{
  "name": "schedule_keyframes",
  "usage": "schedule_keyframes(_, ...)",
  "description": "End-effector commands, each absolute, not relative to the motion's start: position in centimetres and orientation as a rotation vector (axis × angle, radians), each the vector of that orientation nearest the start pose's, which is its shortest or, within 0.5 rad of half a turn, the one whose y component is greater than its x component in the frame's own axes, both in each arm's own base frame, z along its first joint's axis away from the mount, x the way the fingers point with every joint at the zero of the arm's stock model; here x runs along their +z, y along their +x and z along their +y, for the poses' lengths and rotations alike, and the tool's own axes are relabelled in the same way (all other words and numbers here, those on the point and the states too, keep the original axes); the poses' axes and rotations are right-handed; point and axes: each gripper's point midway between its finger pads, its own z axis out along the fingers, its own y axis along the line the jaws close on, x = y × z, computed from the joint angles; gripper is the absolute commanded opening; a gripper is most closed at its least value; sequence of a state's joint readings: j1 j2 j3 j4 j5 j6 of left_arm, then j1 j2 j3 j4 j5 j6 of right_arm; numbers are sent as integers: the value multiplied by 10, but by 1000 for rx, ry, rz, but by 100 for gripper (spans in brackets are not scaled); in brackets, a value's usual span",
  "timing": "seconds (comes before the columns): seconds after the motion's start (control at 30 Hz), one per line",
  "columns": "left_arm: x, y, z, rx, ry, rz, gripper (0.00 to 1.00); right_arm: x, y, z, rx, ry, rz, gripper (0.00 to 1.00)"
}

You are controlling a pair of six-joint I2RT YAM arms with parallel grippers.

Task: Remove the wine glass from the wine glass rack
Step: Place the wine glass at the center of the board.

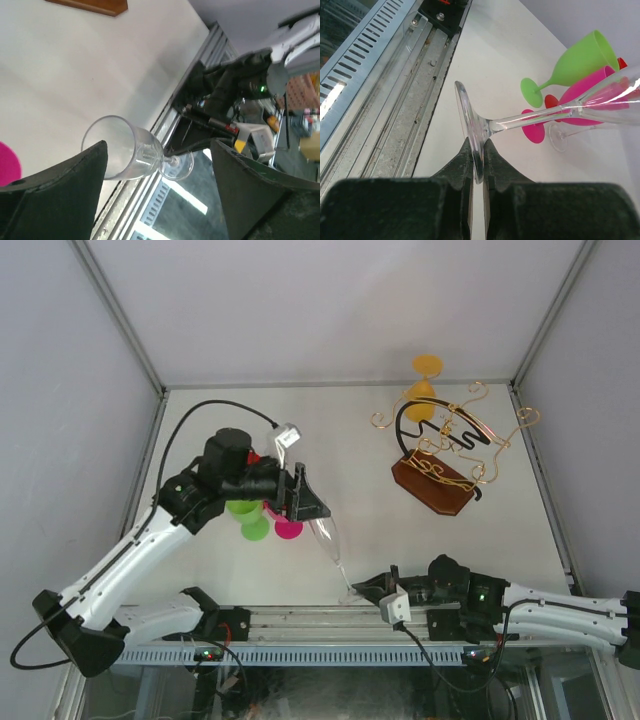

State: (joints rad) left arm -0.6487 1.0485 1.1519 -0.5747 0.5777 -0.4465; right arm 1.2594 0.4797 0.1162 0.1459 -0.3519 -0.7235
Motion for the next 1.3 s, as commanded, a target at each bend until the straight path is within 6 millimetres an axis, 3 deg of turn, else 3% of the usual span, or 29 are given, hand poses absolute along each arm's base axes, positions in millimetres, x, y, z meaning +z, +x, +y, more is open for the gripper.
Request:
schedule_keyframes(0.0,292,144,-276,-1308,803,2124,81,153,46,277,705,-1595,660,0)
schedule_keyframes(0.3,300,114,-281,-1481,1006,2031,67,153,50,274,678,-1586,679,0)
schedule_keyframes(0.47,288,83,-282,-1548,1197,2010,62,152,57,271,640,-1567,705,0)
schedule_keyframes(0.53,282,76,-279,-1539,1239,2027,53,152,59,269,624,-1559,715,0)
schedule_keyframes(0.67,276,70,-273,-1513,1276,2022,22,150,67,268,589,-1538,750,0)
schedule_keyframes(0.73,278,71,-271,-1486,1280,2003,3,147,68,267,587,-1545,761,0)
schedule_keyframes(0.77,279,73,-270,-1458,1268,1999,0,146,68,267,589,-1548,766,0)
schedule_keyframes(1.03,287,88,-262,-1313,1177,1998,0,149,63,268,619,-1551,759,22)
schedule_keyframes(1.17,285,90,-259,-1282,1148,2012,0,149,60,268,636,-1556,757,27)
schedule_keyframes(1.27,281,127,-237,-983,920,2126,0,147,60,268,639,-1565,766,35)
